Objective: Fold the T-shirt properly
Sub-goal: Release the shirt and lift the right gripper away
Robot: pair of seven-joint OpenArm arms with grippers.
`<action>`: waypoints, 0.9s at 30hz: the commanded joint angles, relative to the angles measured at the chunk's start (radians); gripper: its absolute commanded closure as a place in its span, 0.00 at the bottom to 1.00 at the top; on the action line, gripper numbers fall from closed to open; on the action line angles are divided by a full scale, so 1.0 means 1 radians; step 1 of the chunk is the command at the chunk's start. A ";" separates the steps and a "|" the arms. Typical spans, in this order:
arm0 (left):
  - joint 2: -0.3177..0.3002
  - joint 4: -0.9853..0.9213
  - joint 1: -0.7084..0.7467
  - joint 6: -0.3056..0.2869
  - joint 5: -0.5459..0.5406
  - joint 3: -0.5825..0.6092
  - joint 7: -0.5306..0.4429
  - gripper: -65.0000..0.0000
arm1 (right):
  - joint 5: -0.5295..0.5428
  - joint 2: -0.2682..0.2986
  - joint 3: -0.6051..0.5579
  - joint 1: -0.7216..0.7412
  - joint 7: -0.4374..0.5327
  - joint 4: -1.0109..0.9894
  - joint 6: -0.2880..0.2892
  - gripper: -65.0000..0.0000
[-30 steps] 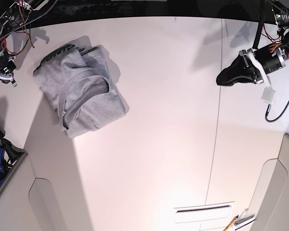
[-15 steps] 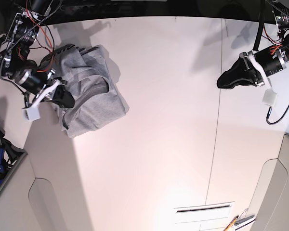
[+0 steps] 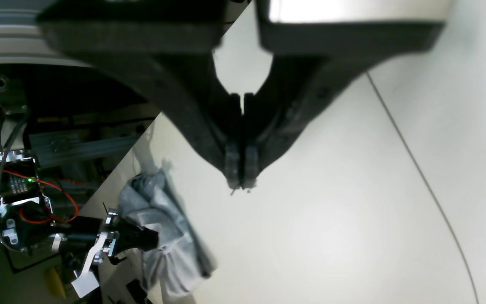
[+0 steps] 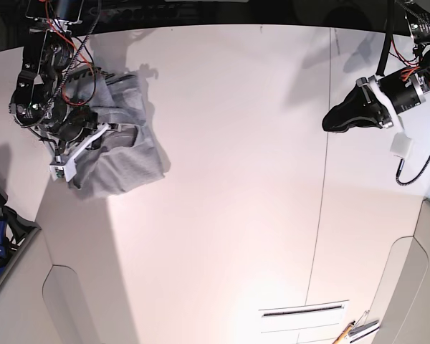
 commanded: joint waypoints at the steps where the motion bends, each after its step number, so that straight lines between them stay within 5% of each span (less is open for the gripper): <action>1: -0.014 0.015 -0.005 -0.009 -0.028 -0.005 -0.017 1.00 | -0.031 0.008 0.023 0.008 0.008 0.007 -0.027 1.00; 6: -0.014 0.015 -0.005 -0.009 -0.028 -0.005 -0.017 1.00 | -0.092 0.009 0.132 0.008 0.008 0.004 -0.100 1.00; 21: -0.014 0.015 -0.006 -0.009 -0.028 -0.005 -0.043 1.00 | -0.072 0.009 0.217 0.085 0.106 0.063 -0.098 1.00; 27: -0.014 0.016 -0.006 -0.009 -0.028 -0.012 -0.043 1.00 | 0.089 0.009 0.216 0.117 0.081 0.225 0.056 1.00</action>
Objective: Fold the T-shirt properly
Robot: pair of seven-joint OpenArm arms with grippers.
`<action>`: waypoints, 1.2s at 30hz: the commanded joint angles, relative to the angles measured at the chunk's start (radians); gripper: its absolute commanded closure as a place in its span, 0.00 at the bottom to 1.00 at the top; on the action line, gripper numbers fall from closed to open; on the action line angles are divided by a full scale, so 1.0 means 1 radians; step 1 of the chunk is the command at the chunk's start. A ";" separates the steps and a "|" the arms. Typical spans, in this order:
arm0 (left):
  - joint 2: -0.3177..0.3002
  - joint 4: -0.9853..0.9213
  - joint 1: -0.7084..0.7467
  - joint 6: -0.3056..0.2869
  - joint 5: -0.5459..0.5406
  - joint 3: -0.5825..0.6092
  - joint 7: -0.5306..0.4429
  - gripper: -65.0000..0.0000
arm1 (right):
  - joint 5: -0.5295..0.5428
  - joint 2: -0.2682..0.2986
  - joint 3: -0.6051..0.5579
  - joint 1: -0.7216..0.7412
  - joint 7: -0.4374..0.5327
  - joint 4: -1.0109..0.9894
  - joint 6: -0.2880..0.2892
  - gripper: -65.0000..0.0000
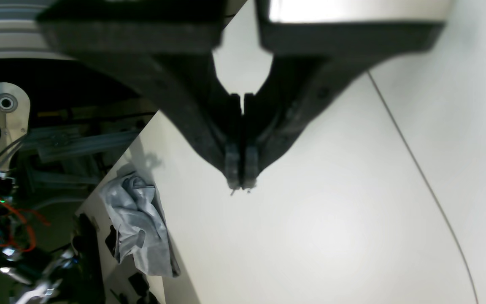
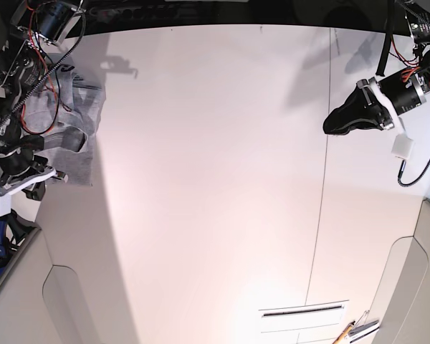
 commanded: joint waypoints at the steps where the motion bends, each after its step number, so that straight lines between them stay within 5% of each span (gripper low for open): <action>1: -0.014 0.016 -0.005 -0.009 -0.028 -0.018 -0.021 1.00 | 0.034 0.011 0.003 0.001 -0.004 0.040 0.022 1.00; 11: -0.023 0.016 0.066 -0.009 -0.028 -0.322 -0.006 1.00 | 0.412 0.042 -0.045 -0.383 -0.176 0.251 0.183 1.00; 15: -0.047 0.016 0.190 -0.009 -0.028 -0.467 0.028 1.00 | 0.436 0.113 -0.046 -0.577 -0.279 0.331 0.203 1.00; 21: -0.067 0.016 0.427 -0.009 -0.028 -0.596 0.029 1.00 | 0.437 0.231 -0.046 -0.840 -0.307 0.384 0.206 1.00; 31: -0.067 0.011 0.873 -0.009 -0.028 -0.413 0.068 1.00 | 0.530 0.280 -0.079 -1.146 -0.335 0.339 0.282 1.00; 36: -0.071 -0.081 0.903 -0.009 0.004 -0.140 -0.106 1.00 | 0.462 0.325 -0.204 -1.138 -0.204 0.119 0.293 1.00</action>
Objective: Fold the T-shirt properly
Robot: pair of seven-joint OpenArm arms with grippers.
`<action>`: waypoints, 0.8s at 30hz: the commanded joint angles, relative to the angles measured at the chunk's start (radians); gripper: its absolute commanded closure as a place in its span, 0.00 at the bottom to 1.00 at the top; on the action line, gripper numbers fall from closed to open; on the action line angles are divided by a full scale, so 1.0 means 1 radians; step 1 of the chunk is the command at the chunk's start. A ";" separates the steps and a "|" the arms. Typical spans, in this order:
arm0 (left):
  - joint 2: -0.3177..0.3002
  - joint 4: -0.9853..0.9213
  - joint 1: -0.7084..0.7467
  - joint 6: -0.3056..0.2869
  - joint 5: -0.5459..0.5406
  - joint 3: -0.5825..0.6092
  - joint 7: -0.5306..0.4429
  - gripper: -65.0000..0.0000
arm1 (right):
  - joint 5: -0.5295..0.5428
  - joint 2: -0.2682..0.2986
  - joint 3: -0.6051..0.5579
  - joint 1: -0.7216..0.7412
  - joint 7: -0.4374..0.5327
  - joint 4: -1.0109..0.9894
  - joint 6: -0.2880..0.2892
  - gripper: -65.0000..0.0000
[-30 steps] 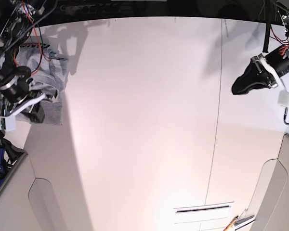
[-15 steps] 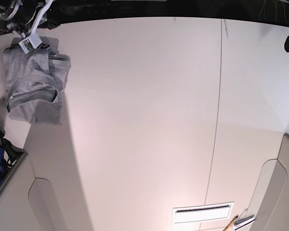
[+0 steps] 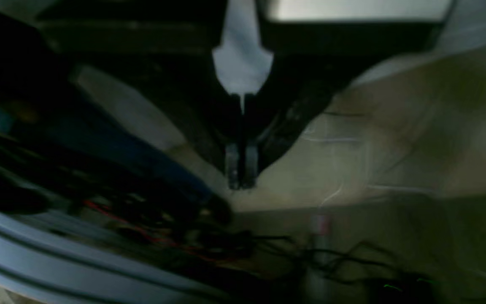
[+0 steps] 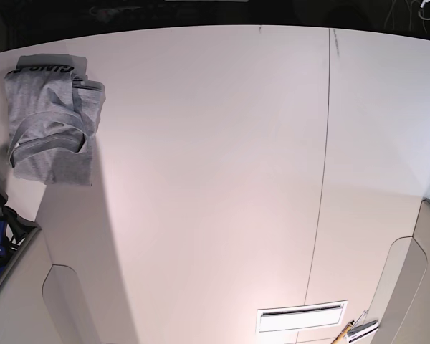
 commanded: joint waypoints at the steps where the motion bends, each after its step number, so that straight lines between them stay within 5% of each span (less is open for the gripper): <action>1: -0.008 -0.030 0.002 -0.005 0.046 0.049 -0.064 1.00 | -0.019 0.028 -0.034 0.014 0.039 -0.052 -0.001 1.00; 9: -0.010 -0.455 -0.336 -0.005 0.535 0.530 -0.649 1.00 | -0.166 0.051 -0.383 0.351 0.450 -0.742 -0.002 1.00; 14: 0.030 -0.713 -0.571 -0.005 0.797 0.735 -0.871 1.00 | -0.247 0.014 -0.546 0.562 0.721 -1.126 -0.005 1.00; 17: 0.067 -0.839 -0.691 -0.005 0.933 0.789 -0.959 1.00 | -0.274 -0.031 -0.603 0.677 0.759 -1.266 -0.026 1.00; 20: 0.110 -0.935 -0.780 0.005 1.036 0.805 -1.005 1.00 | -0.274 -0.075 -0.637 0.763 0.760 -1.352 -0.107 1.00; 24: 0.150 -0.999 -0.869 0.202 1.119 0.805 -1.021 1.00 | -0.274 -0.122 -0.642 0.842 0.771 -1.387 -0.223 1.00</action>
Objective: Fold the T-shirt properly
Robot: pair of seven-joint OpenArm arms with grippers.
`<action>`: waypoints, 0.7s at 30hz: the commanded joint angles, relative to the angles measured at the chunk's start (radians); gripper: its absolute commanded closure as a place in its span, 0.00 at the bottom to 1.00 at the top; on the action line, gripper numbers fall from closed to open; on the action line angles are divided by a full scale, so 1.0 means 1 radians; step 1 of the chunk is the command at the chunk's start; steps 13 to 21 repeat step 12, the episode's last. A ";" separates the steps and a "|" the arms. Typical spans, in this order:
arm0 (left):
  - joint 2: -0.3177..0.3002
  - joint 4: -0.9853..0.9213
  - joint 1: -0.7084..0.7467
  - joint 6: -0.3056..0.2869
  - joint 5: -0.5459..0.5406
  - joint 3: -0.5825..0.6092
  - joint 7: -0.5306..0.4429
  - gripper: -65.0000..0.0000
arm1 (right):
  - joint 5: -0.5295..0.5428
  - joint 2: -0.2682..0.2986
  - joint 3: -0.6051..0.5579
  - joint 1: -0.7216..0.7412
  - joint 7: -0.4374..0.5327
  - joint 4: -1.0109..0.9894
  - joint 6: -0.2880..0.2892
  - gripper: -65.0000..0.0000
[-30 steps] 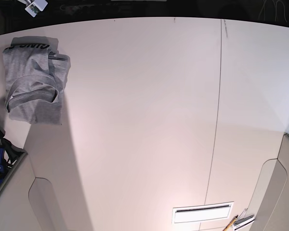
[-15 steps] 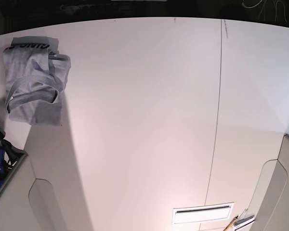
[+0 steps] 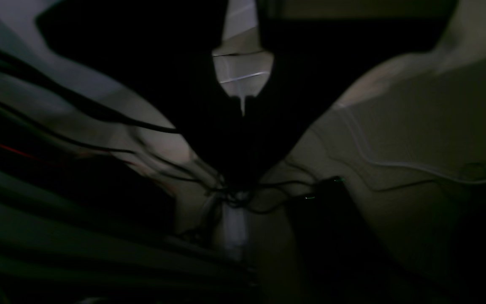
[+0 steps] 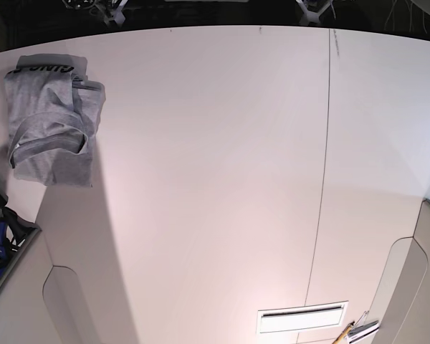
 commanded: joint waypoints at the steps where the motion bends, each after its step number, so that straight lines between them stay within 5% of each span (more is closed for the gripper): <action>1: -0.008 -0.002 -0.010 0.035 0.013 -0.001 -0.019 1.00 | 0.001 0.000 0.002 0.008 -0.003 0.001 -0.016 1.00; 7: -0.014 -0.005 -0.029 0.185 0.031 -0.002 -0.024 1.00 | -0.013 -0.058 0.003 0.039 -0.003 0.005 -0.048 1.00; 21: -0.011 -0.005 -0.029 0.187 0.031 -0.001 -0.024 1.00 | -0.002 -0.088 0.003 0.042 -0.002 0.010 -0.048 1.00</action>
